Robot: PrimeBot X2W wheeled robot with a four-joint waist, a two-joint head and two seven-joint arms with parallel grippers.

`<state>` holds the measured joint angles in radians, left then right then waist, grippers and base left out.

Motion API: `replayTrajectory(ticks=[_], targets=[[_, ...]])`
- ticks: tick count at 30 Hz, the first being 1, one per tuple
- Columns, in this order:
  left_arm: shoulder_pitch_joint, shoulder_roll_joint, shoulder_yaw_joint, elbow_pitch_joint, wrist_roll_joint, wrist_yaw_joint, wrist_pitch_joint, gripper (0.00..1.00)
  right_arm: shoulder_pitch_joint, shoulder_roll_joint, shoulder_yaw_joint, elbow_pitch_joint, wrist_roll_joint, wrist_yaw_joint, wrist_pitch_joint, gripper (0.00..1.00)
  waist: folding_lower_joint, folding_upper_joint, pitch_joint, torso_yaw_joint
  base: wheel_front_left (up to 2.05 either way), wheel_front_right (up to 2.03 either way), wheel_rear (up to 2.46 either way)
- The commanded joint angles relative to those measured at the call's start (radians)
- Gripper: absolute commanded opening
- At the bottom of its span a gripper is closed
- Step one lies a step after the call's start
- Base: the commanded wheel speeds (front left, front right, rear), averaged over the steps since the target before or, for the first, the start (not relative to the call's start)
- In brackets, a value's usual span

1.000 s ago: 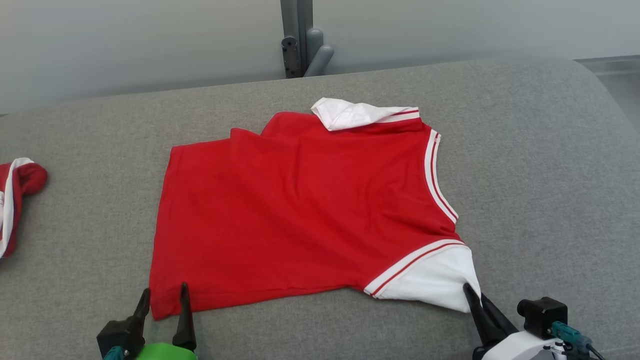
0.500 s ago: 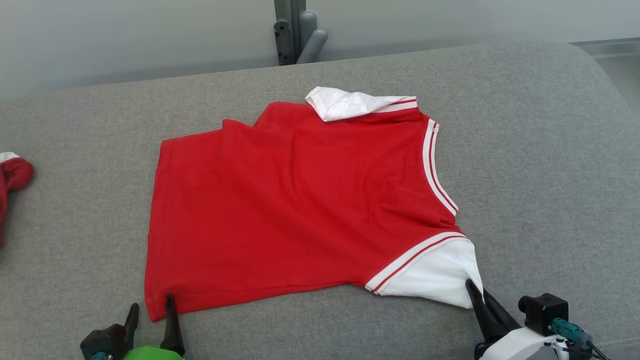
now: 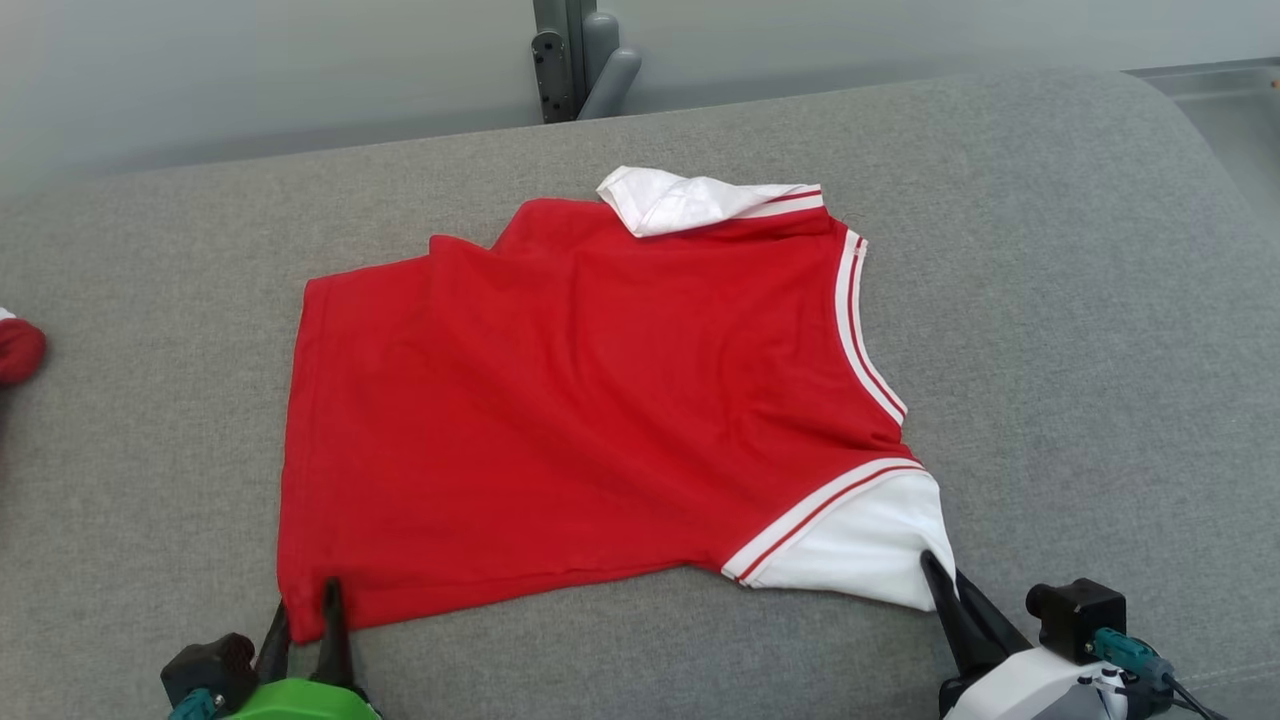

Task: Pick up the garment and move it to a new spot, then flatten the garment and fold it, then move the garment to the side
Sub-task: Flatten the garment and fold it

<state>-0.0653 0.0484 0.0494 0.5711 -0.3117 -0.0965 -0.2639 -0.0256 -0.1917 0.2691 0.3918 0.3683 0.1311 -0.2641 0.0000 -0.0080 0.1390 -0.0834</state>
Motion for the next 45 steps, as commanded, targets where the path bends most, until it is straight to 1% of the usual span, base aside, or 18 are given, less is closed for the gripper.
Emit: replayTrajectory(ticks=[1,2,3,9,13,17,19,21,25,28,30,31,32,36,39,41,43,45], targets=[[-0.018,0.004,-0.001,-0.003,0.003,-0.003,-0.001,0.24,-0.010,0.000,-0.002,0.000,0.007,-0.001,-0.001,0.00,0.0000,0.0080,0.002,-0.001,0.00,0.00,0.00],[-0.022,0.004,0.003,-0.016,0.008,-0.003,-0.001,0.03,-0.012,0.000,-0.004,0.000,0.008,-0.001,-0.001,0.00,0.0000,0.0080,0.003,0.000,0.00,0.00,0.00],[-0.022,0.004,0.006,-0.027,0.013,0.000,0.000,0.00,-0.013,0.000,-0.007,-0.001,0.008,-0.001,-0.001,0.00,0.0000,0.0080,0.005,0.001,0.00,0.00,0.00],[-0.024,0.004,-0.001,-0.104,0.040,-0.008,-0.001,0.00,-0.023,0.009,-0.037,-0.038,0.018,-0.001,-0.001,0.00,0.0000,0.0080,-0.002,0.018,0.00,0.00,0.00],[-0.045,0.004,0.009,-0.233,0.054,-0.019,0.000,0.00,-0.055,0.020,-0.079,-0.123,0.063,-0.001,-0.001,0.00,0.0000,0.0080,-0.029,0.027,0.00,0.00,0.00],[-0.099,0.012,0.015,-0.365,0.090,-0.031,-0.001,0.00,-0.136,-0.010,-0.103,-0.213,0.107,-0.001,-0.002,0.00,0.0000,0.0080,-0.089,0.034,0.00,0.00,0.00],[-0.144,0.040,-0.005,-0.413,0.107,-0.034,-0.001,0.00,-0.188,-0.029,-0.113,-0.255,0.132,-0.001,-0.002,0.00,0.0000,0.0080,-0.119,0.037,0.00,0.00,0.00],[-0.197,0.071,-0.042,-0.454,0.086,-0.034,0.000,0.00,-0.247,-0.052,-0.115,-0.297,0.150,-0.001,-0.002,0.00,0.0000,0.0080,-0.139,0.040,0.00,0.00,0.00],[-0.302,0.167,-0.100,-0.537,0.032,-0.035,-0.001,0.00,-0.347,-0.101,-0.116,-0.371,0.193,-0.001,-0.002,0.00,0.0000,0.0080,-0.169,0.046,0.00,0.00,0.00],[-0.381,0.236,-0.117,-0.596,-0.007,-0.035,0.000,0.00,-0.412,-0.142,-0.113,-0.425,0.231,-0.001,-0.002,0.00,0.0000,0.0080,-0.182,0.051,0.00,0.00,0.00],[-0.432,0.275,-0.110,-0.628,-0.028,-0.033,0.015,0.00,-0.449,-0.165,-0.118,-0.457,0.250,-0.001,0.009,0.00,0.0000,0.0080,-0.183,0.056,0.00,0.00,0.00],[-0.432,0.275,-0.110,-0.628,-0.028,-0.033,0.015,0.00,-0.449,-0.165,-0.118,-0.457,0.250,-0.001,0.009,0.00,0.0000,0.0080,-0.183,0.056,0.00,0.00,0.00],[-0.456,0.293,-0.105,-0.639,-0.036,-0.033,0.030,0.00,-0.466,-0.172,-0.125,-0.470,0.260,-0.001,0.021,0.00,0.0000,0.0080,-0.180,0.058,0.00,0.00,0.00],[-0.523,0.332,-0.096,-0.608,-0.077,-0.033,0.119,0.00,-0.525,-0.193,-0.143,-0.483,0.270,-0.001,0.082,0.00,0.0000,0.0080,-0.144,0.065,0.00,0.00,0.00],[-0.574,0.334,-0.108,-0.564,-0.098,-0.032,0.177,0.00,-0.574,-0.189,-0.152,-0.460,0.275,-0.001,0.143,0.00,0.0000,0.0080,-0.058,0.075,0.00,0.00,0.00],[-0.612,0.332,-0.132,-0.524,-0.083,-0.032,0.180,0.00,-0.623,-0.178,-0.139,-0.434,0.271,-0.001,0.174,0.00,0.0000,0.0080,0.018,0.079,0.00,0.00,0.00],[-0.671,0.316,-0.153,-0.464,-0.085,-0.032,0.175,0.00,-0.688,-0.180,-0.119,-0.394,0.251,-0.001,0.197,0.00,0.0000,0.0080,0.099,0.082,0.00,0.00,0.00],[-0.760,0.310,-0.172,-0.392,-0.071,-0.032,0.157,0.00,-0.787,-0.178,-0.084,-0.340,0.221,-0.001,0.208,0.00,0.0000,0.0080,0.178,0.080,0.00,0.00,0.00]])
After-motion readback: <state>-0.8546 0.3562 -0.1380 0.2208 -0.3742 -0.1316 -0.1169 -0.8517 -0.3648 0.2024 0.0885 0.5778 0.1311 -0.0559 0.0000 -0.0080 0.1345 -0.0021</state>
